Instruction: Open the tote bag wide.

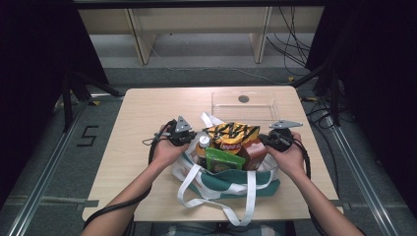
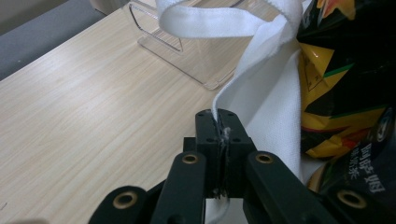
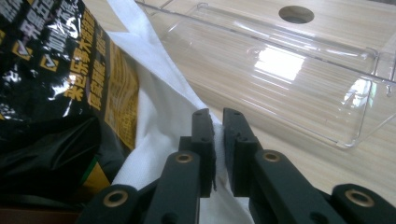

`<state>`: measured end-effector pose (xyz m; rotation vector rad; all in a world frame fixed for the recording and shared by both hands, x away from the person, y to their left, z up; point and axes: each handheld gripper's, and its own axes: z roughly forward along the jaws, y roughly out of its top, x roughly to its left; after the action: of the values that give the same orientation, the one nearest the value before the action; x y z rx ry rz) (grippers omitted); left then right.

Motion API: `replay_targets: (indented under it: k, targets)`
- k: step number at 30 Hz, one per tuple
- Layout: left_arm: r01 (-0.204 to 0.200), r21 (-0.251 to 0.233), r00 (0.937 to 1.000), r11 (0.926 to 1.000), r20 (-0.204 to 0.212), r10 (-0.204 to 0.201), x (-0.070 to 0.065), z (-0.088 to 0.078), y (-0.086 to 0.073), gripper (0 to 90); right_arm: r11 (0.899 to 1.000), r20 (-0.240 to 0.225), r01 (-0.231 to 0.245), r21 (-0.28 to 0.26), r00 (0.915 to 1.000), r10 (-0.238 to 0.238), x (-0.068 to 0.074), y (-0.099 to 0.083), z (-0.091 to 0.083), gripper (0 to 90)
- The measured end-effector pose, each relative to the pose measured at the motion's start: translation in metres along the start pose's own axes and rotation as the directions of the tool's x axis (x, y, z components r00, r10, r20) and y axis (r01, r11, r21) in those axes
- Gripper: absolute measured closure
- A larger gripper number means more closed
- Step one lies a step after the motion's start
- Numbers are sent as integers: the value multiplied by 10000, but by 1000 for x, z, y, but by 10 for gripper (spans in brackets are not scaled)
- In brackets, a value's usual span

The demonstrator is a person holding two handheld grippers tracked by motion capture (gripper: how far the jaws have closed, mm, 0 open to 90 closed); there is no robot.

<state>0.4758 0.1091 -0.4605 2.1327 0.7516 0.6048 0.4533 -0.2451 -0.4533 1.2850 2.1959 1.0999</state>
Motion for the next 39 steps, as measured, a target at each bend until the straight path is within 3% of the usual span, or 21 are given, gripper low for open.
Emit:
replay_targets:
  k: [1,2,5,6,8,16,21,23,28,32,33,34,35,36,37,38,39]
  targets:
    - [-135,130,9999,9998,-10,136,1,0,0,875,9995,59,193,-249,9998,-192,-1,-2,3,842]
    - [-116,227,9999,9997,14,116,1,0,-1,875,9999,-59,-112,-7,9999,112,1,-1,2,842]
    - [12,67,10000,10000,25,-12,0,2,-2,875,9995,-3,307,36,9995,-307,-2,-2,3,842]
    - [-3,63,10000,10000,20,3,0,1,-2,875,9999,-43,33,100,10000,-33,0,-2,3,842]
    - [-17,67,10000,10000,11,16,0,1,-2,875,9998,-29,188,44,9998,-188,-2,-2,3,842]
    - [26,-11,10000,10000,1,-26,0,0,-2,849,10000,-156,-16,-94,9999,14,-3,-2,3,828]
    - [118,-126,9999,9999,-116,-120,2,-8,-1,739,9992,-92,-244,-306,9997,241,-5,0,-3,720]
    - [-157,-71,9995,9999,-264,155,6,-16,0,696,9983,2,-253,-522,9997,254,-6,2,-8,669]
    - [-138,-429,9982,9990,-597,112,6,-32,3,600,9947,241,-233,-1001,9994,258,-8,7,-23,591]
    - [242,-957,9962,9951,-815,-321,3,-45,2,554,9880,388,-186,-1536,9989,248,-7,13,-40,549]
    - [202,-1006,9956,9947,-895,-293,3,-50,1,543,9855,359,-478,-1630,9979,543,-4,14,-44,546]
    - [500,-1085,9941,9928,-899,-599,2,-54,-1,534,9838,407,-318,-1765,9984,395,-5,15,-48,540]
    - [503,-1355,9939,9895,-901,-629,2,-55,-2,522,9823,449,-97,-1869,9988,184,-6,17,-51,530]
    - [771,-1453,9916,9864,-922,-911,1,-61,-5,512,9786,364,-436,-2012,9980,519,-4,17,-52,528]
    - [604,-1657,9923,9843,-968,-771,2,-64,-7,503,9759,418,-353,-2153,9981,454,-4,19,-56,525]
    - [940,-1658,9892,9817,-957,-1109,-1,-68,-11,495,9780,465,-330,-2062,9980,435,-5,21,-60,521]
    - [761,-1937,9907,9781,-962,-962,0,-70,-13,489,9748,424,-327,-2207,9982,431,-5,22,-62,520]
